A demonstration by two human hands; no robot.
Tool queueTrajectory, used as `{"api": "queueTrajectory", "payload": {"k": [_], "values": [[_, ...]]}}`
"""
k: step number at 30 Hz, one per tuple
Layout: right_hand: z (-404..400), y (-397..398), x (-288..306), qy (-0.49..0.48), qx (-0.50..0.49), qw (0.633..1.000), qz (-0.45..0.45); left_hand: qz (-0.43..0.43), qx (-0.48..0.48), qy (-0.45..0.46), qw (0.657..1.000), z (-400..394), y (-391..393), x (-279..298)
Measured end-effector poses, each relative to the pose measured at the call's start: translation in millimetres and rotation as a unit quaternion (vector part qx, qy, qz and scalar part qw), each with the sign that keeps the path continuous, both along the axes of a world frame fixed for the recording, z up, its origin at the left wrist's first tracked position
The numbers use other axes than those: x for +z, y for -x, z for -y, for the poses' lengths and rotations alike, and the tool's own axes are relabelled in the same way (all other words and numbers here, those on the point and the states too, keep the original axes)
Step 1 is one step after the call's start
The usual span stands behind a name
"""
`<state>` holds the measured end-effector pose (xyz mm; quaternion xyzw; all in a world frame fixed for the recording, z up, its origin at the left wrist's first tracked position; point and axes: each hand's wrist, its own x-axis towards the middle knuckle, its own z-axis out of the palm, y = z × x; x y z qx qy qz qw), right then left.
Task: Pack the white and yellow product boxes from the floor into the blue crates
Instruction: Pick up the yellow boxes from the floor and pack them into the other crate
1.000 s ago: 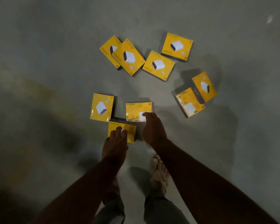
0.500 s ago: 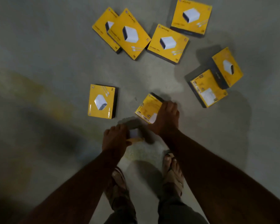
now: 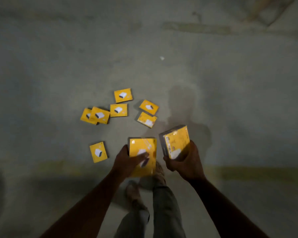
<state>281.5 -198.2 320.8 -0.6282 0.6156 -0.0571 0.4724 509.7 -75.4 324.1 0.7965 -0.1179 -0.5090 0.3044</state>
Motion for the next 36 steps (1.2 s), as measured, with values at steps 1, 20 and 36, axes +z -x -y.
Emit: {"api": "queueTrajectory", "payload": {"k": [1, 20, 36], "values": [[-7.3, 20.4, 39.8, 0.023, -0.018, 0.999, 0.021, -0.001, -0.023, 0.015, 1.000, 9.2, 15.6, 36.5], [-180.0, 451.1, 342.0, 0.191, -0.512, 0.825, 0.141, -0.138, -0.407, 0.237, 0.871, 78.6, 498.9, 367.4], [-242.0, 795.4, 463.4, 0.371, -0.695, 0.604, 0.121, -0.306, -0.608, 0.306, 0.666, 64.2, 951.2, 467.2]]}}
